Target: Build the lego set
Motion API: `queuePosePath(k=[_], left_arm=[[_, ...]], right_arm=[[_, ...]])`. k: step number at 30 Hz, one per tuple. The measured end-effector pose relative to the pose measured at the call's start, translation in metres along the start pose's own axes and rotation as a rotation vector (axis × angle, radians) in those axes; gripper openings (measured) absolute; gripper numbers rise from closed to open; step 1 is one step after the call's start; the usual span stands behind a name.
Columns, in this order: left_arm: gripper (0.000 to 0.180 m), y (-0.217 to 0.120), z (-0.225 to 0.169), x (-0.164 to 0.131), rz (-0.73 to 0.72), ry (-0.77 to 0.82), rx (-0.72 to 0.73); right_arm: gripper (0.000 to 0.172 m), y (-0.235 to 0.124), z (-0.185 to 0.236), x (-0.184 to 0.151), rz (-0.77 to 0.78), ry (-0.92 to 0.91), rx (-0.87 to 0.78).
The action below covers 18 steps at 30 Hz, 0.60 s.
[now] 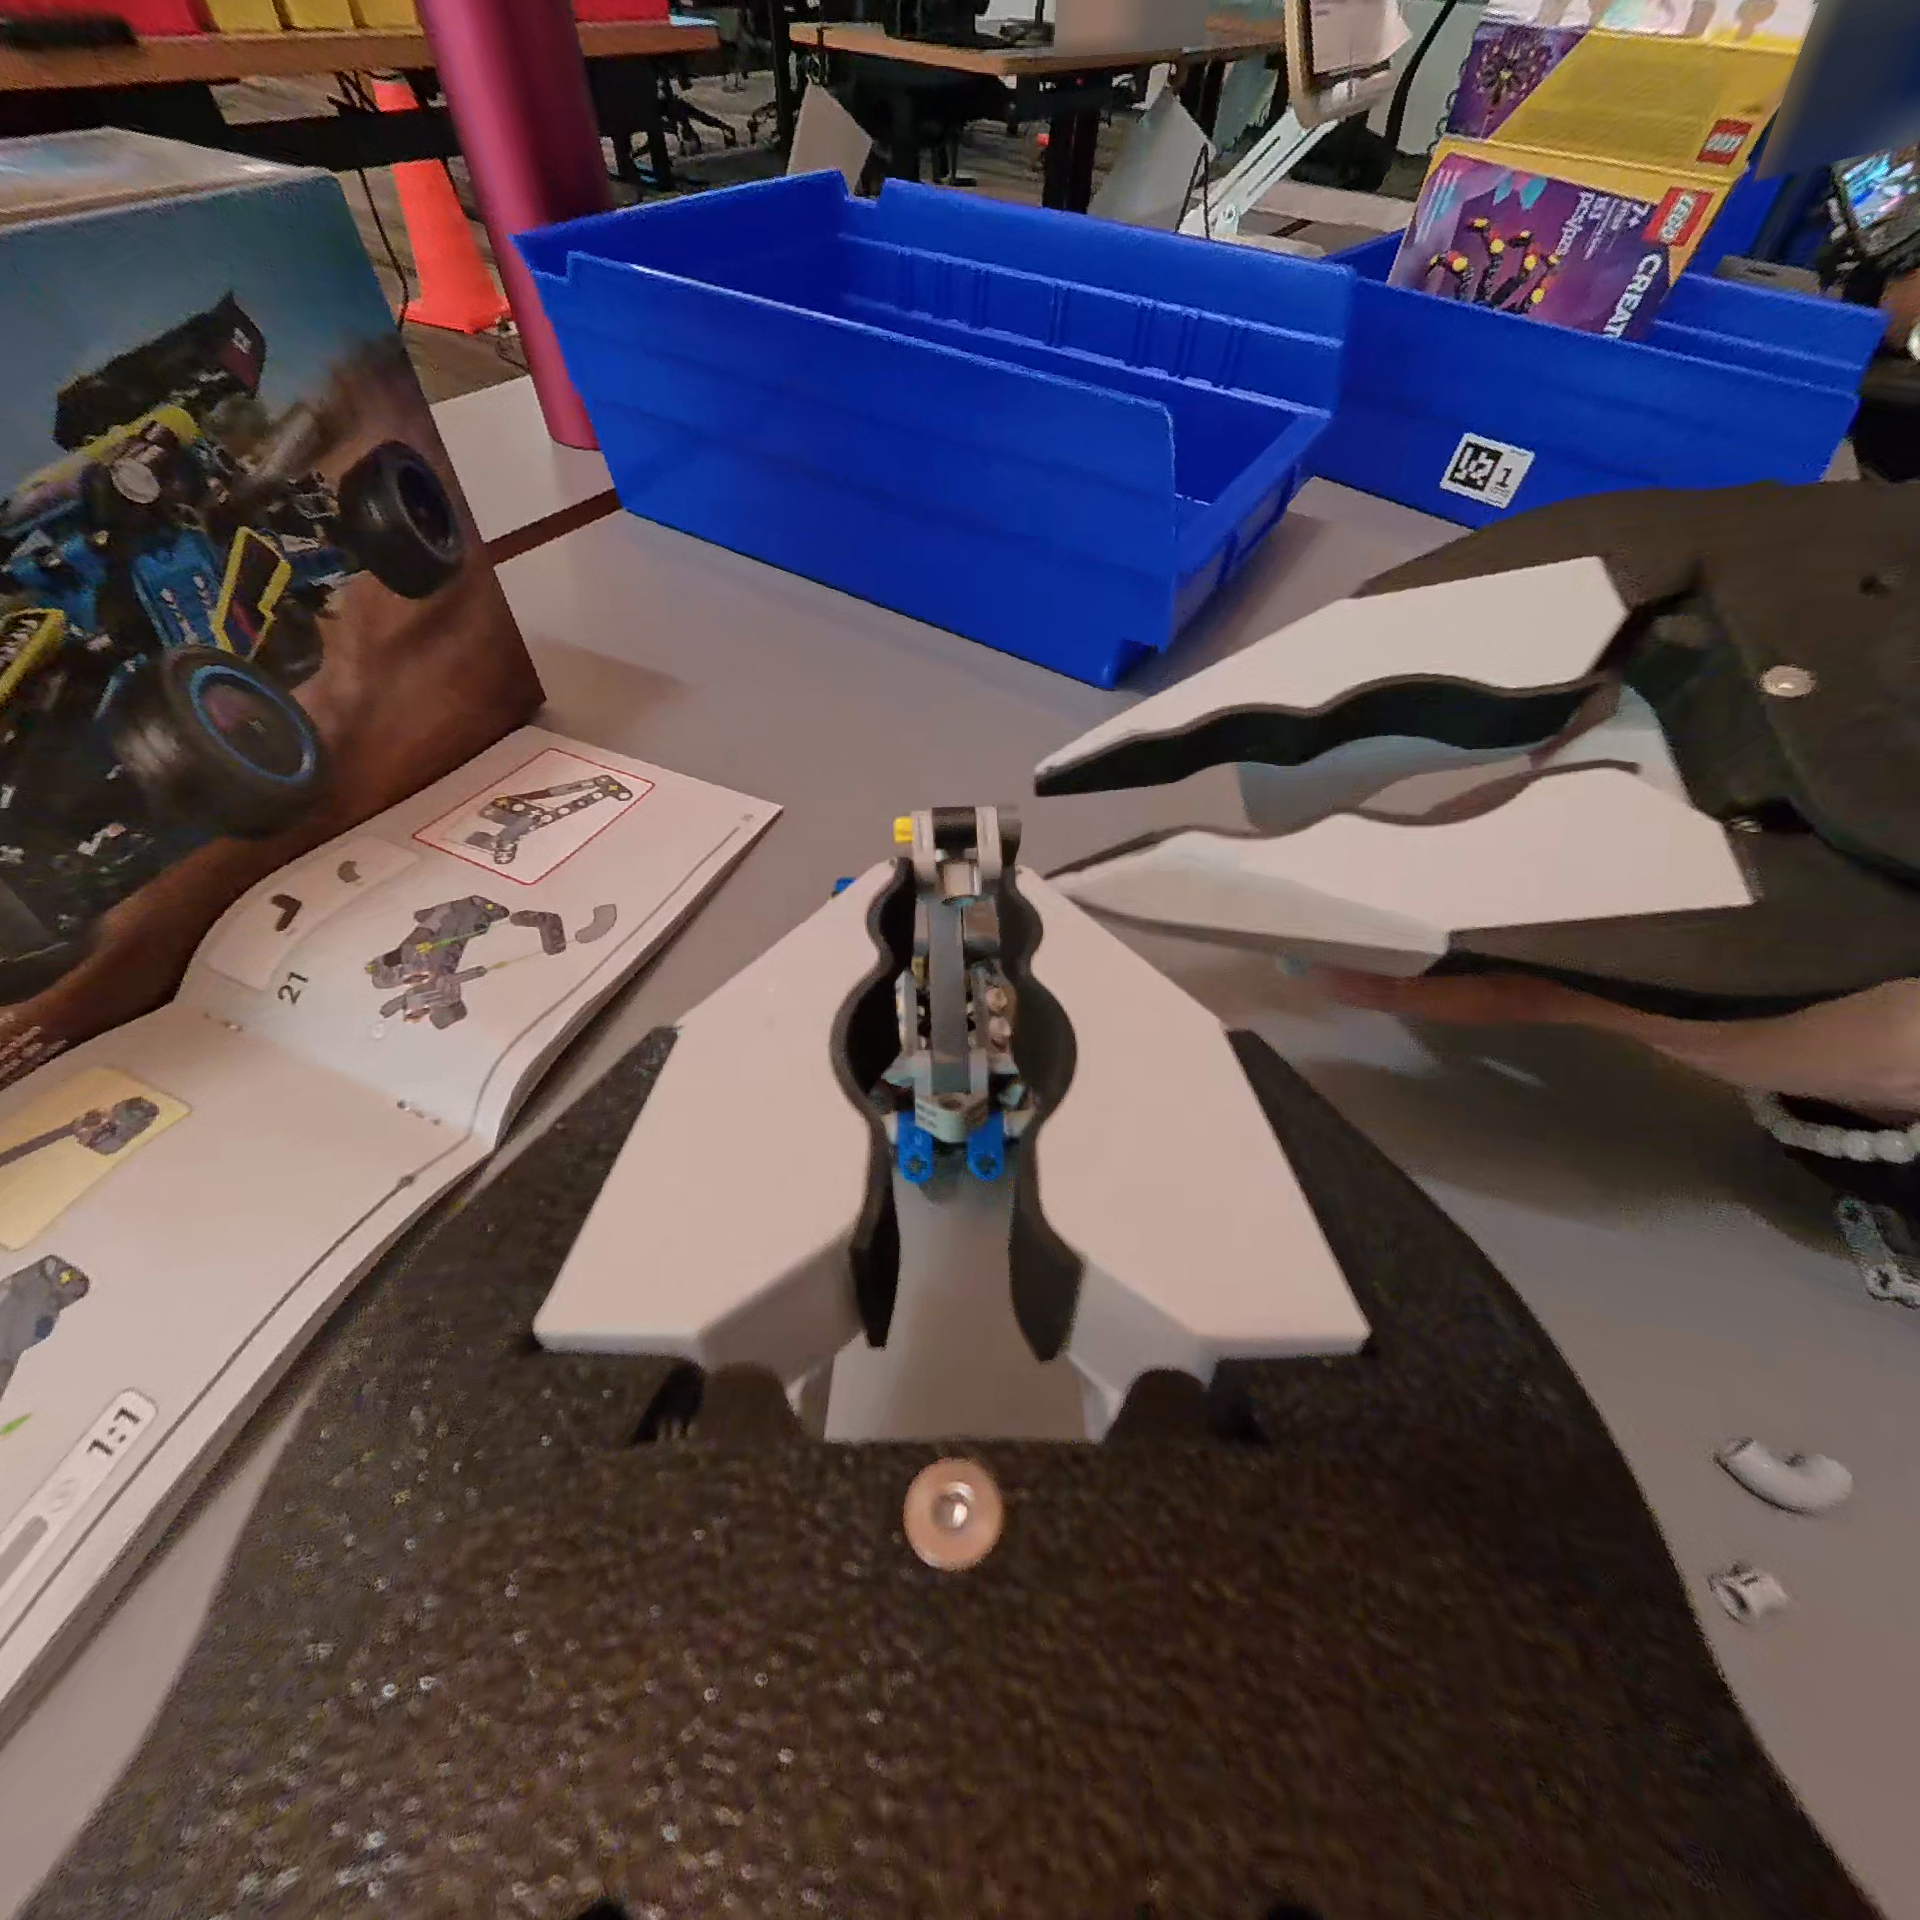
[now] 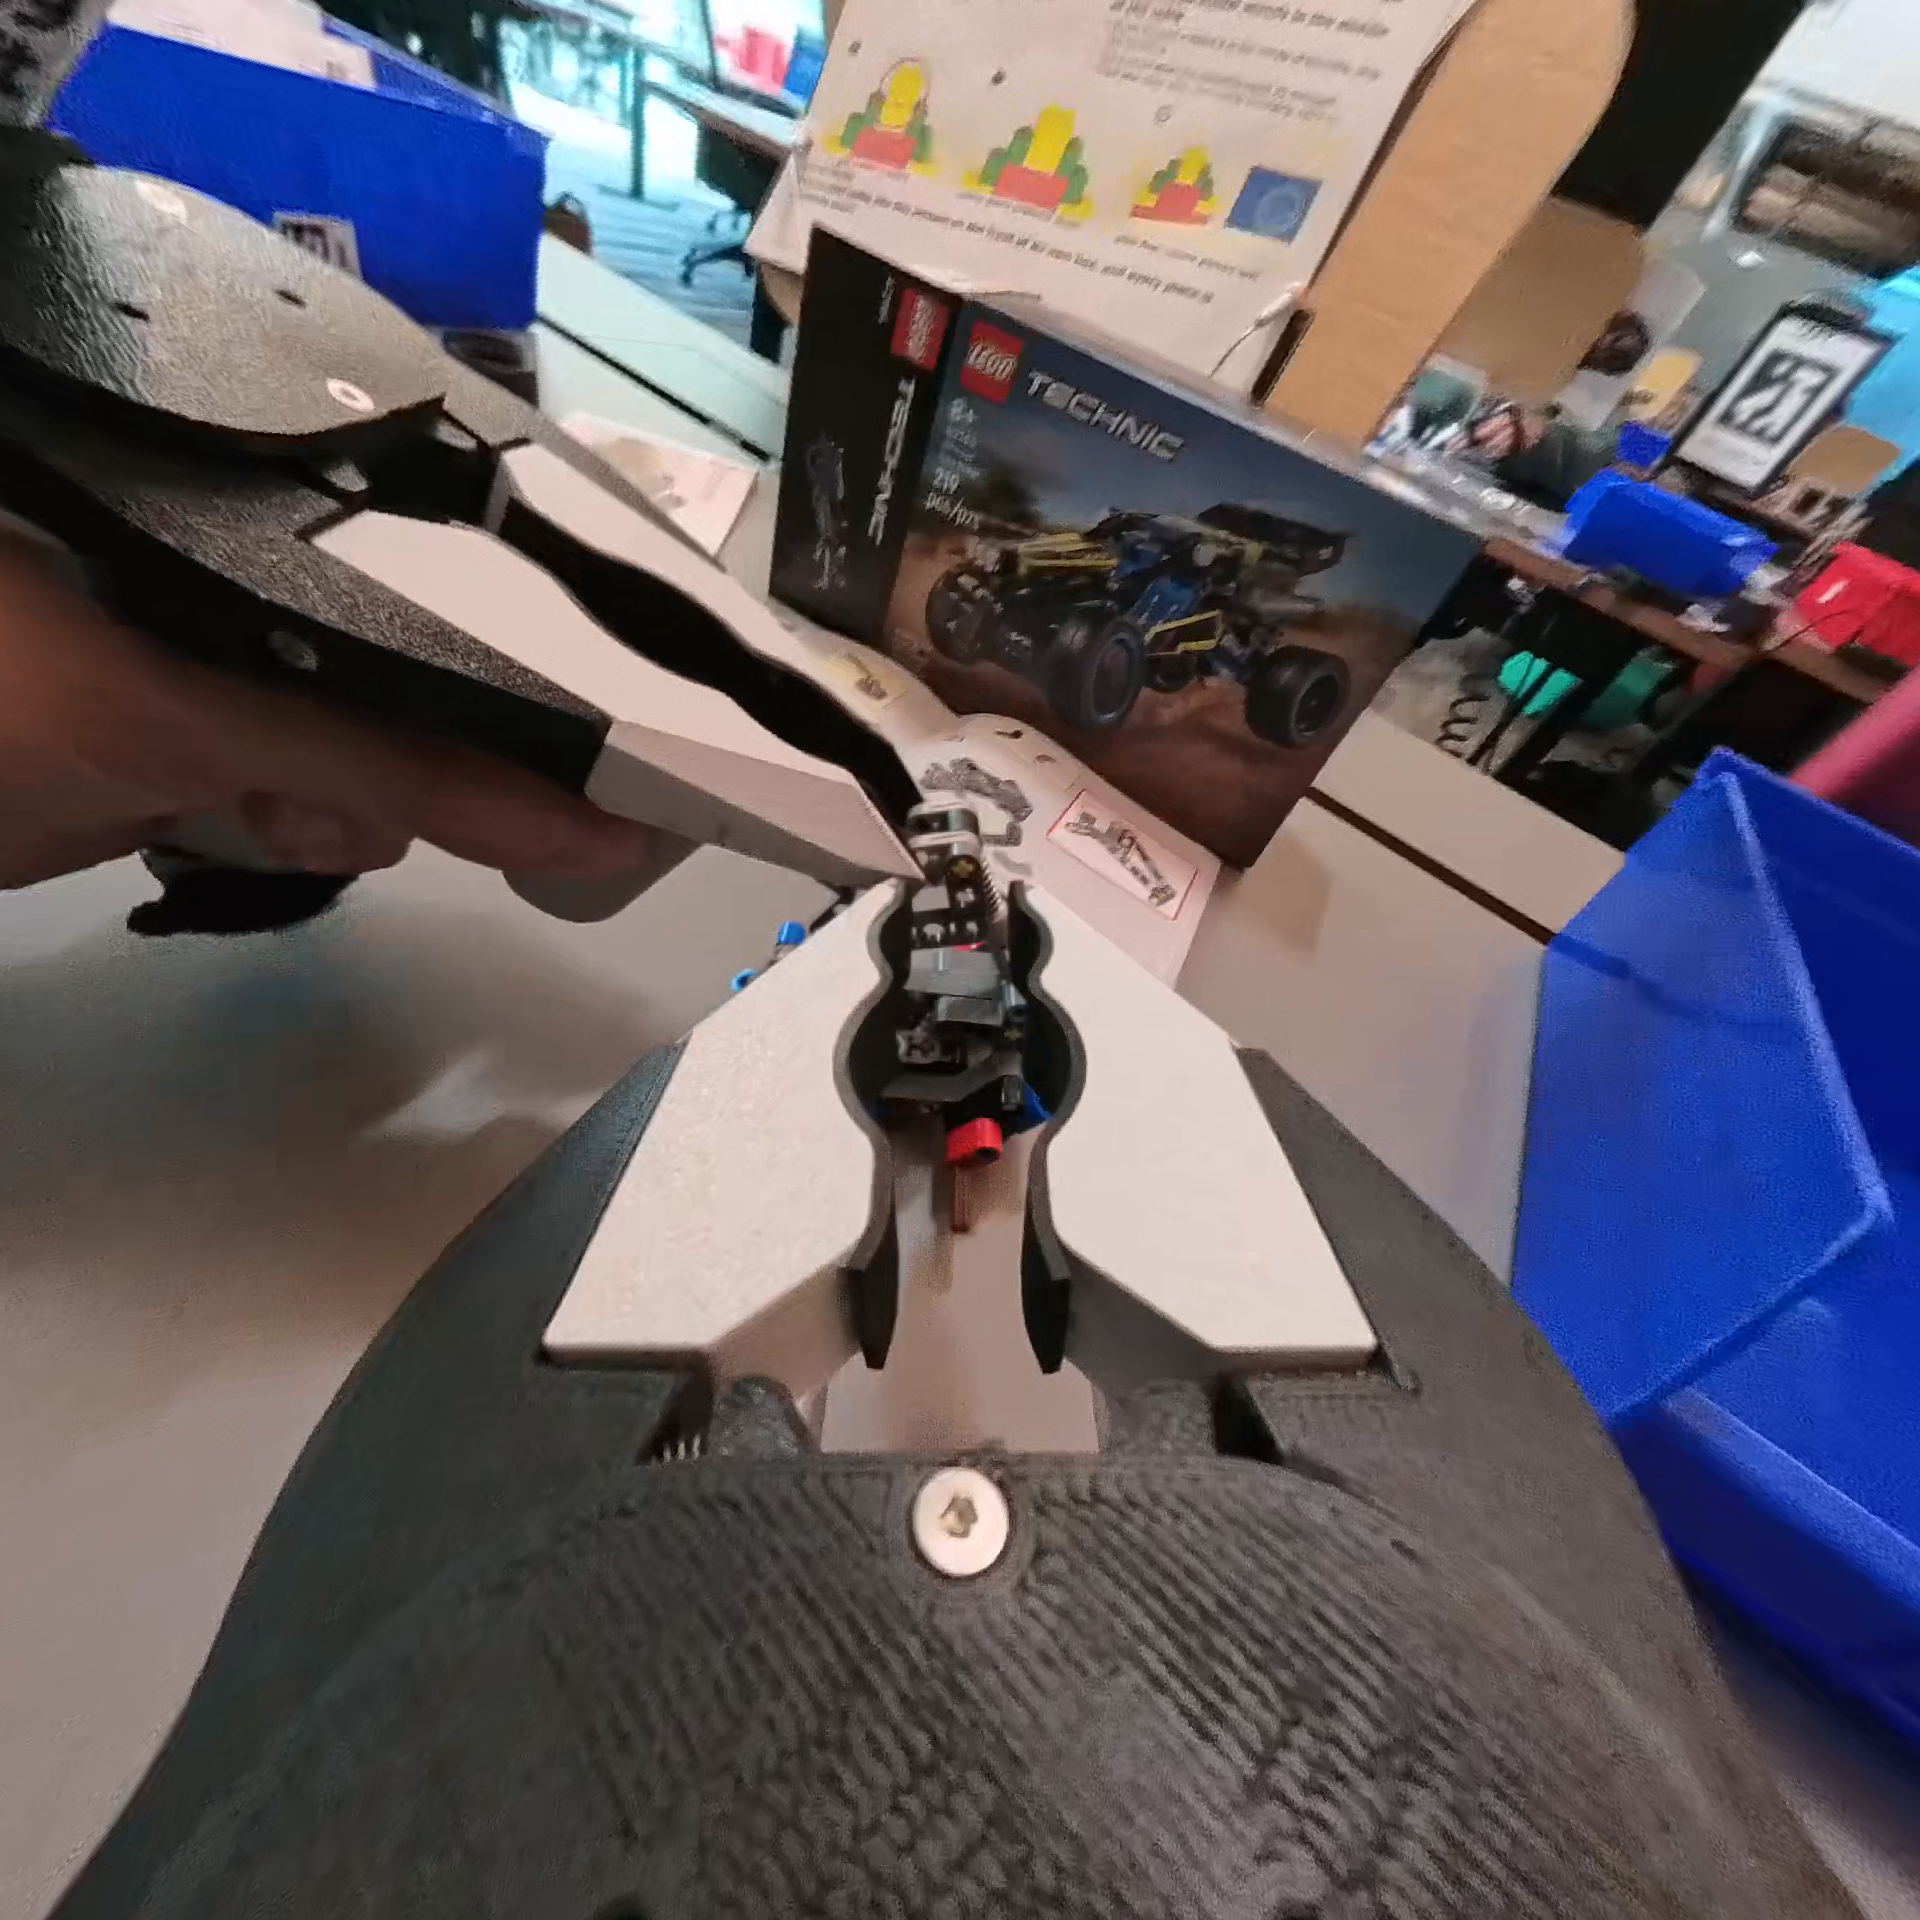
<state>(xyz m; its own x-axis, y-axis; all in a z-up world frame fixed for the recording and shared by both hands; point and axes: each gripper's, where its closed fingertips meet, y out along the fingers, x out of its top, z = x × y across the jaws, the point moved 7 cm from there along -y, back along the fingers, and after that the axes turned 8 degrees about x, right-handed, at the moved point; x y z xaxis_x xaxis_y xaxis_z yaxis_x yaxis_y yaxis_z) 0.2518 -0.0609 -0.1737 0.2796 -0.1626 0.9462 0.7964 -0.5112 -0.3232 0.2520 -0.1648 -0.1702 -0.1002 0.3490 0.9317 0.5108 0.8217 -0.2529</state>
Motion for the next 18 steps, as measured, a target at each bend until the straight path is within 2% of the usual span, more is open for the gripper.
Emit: queuePosePath(k=[14,18], left_arm=[[0.012,0.0038,0.0030,-0.0044,0.065,0.003,-0.144],[0.012,0.0022,0.0042,-0.0017,0.034,0.030,-0.121]], right_arm=[[0.004,0.0021,-0.0003,-0.0062,0.060,-0.147,0.046],[0.002,0.0006,0.0011,-0.0036,0.083,-0.117,0.019]])
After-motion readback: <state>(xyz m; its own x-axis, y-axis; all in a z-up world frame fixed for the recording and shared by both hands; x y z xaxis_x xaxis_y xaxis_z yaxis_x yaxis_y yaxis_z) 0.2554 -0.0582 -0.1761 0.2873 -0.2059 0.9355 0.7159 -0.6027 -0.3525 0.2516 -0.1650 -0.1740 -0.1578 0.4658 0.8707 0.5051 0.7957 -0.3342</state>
